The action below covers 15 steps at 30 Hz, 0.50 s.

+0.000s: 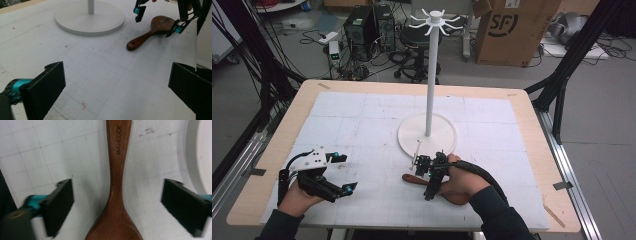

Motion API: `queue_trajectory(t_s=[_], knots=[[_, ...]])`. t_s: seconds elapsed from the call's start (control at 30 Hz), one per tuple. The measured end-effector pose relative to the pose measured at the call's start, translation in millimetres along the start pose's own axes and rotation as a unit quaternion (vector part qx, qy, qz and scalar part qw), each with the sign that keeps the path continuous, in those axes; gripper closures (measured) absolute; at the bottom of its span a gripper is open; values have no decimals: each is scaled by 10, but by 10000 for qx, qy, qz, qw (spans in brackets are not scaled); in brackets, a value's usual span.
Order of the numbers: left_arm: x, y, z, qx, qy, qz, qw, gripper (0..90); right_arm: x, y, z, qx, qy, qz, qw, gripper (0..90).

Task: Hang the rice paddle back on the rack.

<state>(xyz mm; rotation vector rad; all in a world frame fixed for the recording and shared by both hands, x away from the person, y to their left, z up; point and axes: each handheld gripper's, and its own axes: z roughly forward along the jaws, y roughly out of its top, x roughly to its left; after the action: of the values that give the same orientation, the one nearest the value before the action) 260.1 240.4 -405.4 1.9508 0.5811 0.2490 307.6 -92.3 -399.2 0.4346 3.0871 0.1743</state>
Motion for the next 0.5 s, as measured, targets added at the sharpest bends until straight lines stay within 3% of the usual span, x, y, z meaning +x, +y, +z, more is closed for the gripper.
queue_trajectory(t_s=[0.1, 0.13, 0.3, 0.43, 0.5], knots=[[-4, -1, -2, -1, -2, -7, 10000, 17, -29, 9, 37, -58, -59, -205, 9998, 146], [-6, 0, -2, -3, 2, -6, 10000, 16, -16, 11, 26, 51, -35, -143, 9999, 154], [-8, 0, -2, 1, 11, 3, 10000, 17, 9, 44, 41, -1, -35, -114, 9999, 203], [-9, 1, -5, -1, 10, 7, 10000, 17, 1, 66, 56, 26, -105, -203, 9997, 287], [-8, 2, -9, -9, 5, 5, 10000, 17, 10, 74, 54, 45, -69, -137, 9999, 331]])
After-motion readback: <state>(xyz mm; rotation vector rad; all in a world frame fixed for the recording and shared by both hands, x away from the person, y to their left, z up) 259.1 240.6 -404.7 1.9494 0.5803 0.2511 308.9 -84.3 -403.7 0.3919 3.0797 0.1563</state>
